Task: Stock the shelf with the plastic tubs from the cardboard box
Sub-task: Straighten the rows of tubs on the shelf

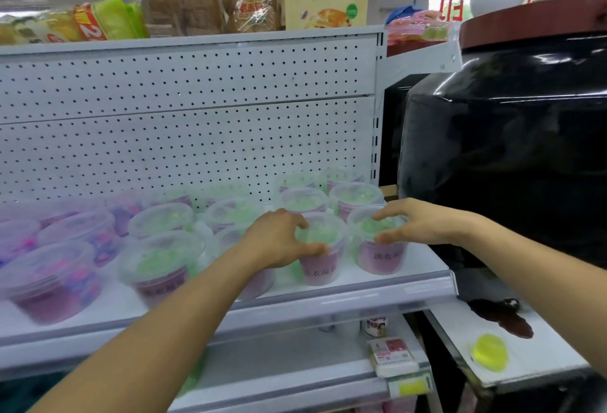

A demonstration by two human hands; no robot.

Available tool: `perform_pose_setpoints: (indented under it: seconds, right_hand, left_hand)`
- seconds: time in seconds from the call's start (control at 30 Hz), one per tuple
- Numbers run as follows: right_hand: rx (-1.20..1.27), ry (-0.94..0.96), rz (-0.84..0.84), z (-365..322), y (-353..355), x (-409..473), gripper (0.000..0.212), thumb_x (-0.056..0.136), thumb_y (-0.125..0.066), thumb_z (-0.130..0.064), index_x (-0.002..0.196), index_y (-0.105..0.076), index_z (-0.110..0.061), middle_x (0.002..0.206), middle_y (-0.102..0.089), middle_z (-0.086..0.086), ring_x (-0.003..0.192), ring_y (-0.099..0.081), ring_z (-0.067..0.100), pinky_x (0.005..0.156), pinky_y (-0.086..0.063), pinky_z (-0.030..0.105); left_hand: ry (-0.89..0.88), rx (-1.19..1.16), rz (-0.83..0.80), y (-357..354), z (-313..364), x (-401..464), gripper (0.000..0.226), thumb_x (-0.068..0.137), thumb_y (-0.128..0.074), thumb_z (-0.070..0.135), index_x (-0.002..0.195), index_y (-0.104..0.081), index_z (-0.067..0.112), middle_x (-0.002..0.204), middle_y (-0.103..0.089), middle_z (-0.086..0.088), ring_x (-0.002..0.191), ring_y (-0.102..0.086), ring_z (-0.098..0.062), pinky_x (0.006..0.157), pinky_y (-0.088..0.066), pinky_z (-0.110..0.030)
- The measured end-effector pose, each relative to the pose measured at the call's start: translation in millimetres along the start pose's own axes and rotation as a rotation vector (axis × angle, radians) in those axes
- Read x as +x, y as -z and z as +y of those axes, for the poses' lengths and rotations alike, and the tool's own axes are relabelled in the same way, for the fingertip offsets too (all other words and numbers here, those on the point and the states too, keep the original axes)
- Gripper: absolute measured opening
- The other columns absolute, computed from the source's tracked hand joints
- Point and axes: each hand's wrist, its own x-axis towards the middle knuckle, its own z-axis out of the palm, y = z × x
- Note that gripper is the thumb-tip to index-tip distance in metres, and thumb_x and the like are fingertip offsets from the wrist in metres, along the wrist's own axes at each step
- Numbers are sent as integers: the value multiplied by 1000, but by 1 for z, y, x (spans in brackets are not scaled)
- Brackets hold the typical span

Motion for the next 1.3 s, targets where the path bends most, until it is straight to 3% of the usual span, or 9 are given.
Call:
perform_pose_setpoints:
  seconds: [0.53,0.77,0.83,0.9,1.0,1.07,1.17,1.23,1.3]
  right_hand:
    - [-107,162,177,-24,-10,11,77,82,-41,-71,137,-50,-19,145,-46,-1,137,-35,18,113,-28,39]
    - [-82,240,138,-54,-4,80,52,94,-37,-59,131,-55,-29,140,-50,-12,128,-46,13,109,-35,34]
    - [-92,254,112,-66,-6,103,49,95,-34,-57,128,-57,-30,137,-53,-10,126,-47,14,107,-36,34]
    - [-107,252,97,-76,-8,125,51,94,-31,-60,127,-58,-31,137,-53,-9,127,-47,17,107,-37,37]
    - [-116,221,66,-87,-13,150,59,94,-28,-61,132,-54,-24,142,-47,-4,131,-43,20,108,-34,37]
    - [-109,186,41,-91,-17,162,57,95,-27,-61,113,-62,-20,123,-57,-1,121,-50,23,97,-39,33]
    - [-93,120,36,-91,-25,177,55,95,-23,-62,75,-49,-17,83,-50,-8,88,-52,19,77,-36,28]
    - [-76,95,6,-89,-28,183,50,94,-22,-64,74,-49,-27,83,-48,-15,89,-48,17,83,-35,29]
    - [-60,92,-28,-87,-30,185,65,92,-22,-66,98,-63,-17,108,-63,-3,106,-55,24,93,-40,33]
  left_hand:
    - [32,7,76,9,-54,-17,68,91,-35,64,144,-38,22,155,-30,-6,141,-29,-22,115,-21,-38]
    - [182,-265,150,48,-117,49,65,94,-32,61,134,-53,15,141,-50,-5,128,-47,-24,103,-35,-35]
    - [245,-234,161,55,-138,73,56,98,-29,55,110,-60,10,115,-59,-10,108,-54,-25,85,-40,-32]
    - [276,-154,142,57,-159,96,32,102,-32,36,92,-51,12,95,-50,-5,92,-50,-23,74,-37,-30]
    - [253,130,-30,57,-184,117,34,94,-42,2,123,-55,15,127,-48,-2,112,-52,-28,79,-39,-30]
    - [196,239,-114,56,-193,124,44,91,-53,4,131,-51,21,141,-42,-2,115,-51,-24,77,-41,-26]
    - [89,247,-43,52,-197,137,39,85,-70,16,123,-61,23,131,-55,1,112,-54,-18,84,-41,-23]
    - [40,178,27,48,-192,144,30,83,-73,21,113,-69,20,121,-63,1,104,-60,-15,82,-40,-21]
    - [4,109,74,42,-184,148,23,83,-72,21,106,-73,18,115,-67,2,99,-62,-15,80,-42,-20]
